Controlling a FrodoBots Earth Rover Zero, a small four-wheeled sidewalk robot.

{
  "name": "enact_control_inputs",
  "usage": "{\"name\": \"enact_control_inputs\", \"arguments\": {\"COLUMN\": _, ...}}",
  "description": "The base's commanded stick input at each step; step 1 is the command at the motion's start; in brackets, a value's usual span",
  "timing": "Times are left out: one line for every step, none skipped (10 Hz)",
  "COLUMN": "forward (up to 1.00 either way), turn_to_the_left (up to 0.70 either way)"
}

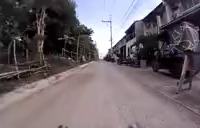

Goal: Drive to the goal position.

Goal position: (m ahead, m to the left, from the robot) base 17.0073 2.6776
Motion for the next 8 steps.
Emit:
{"name": "enact_control_inputs", "arguments": {"forward": 1.0, "turn_to_the_left": 0.04}}
{"name": "enact_control_inputs", "arguments": {"forward": 1.0, "turn_to_the_left": 0.04}}
{"name": "enact_control_inputs", "arguments": {"forward": 1.0, "turn_to_the_left": 0.04}}
{"name": "enact_control_inputs", "arguments": {"forward": 1.0, "turn_to_the_left": 0.04}}
{"name": "enact_control_inputs", "arguments": {"forward": 0.9, "turn_to_the_left": 0.04}}
{"name": "enact_control_inputs", "arguments": {"forward": 0.47, "turn_to_the_left": 0.02}}
{"name": "enact_control_inputs", "arguments": {"forward": 0.03, "turn_to_the_left": 0.0}}
{"name": "enact_control_inputs", "arguments": {"forward": 0.0, "turn_to_the_left": 0.0}}
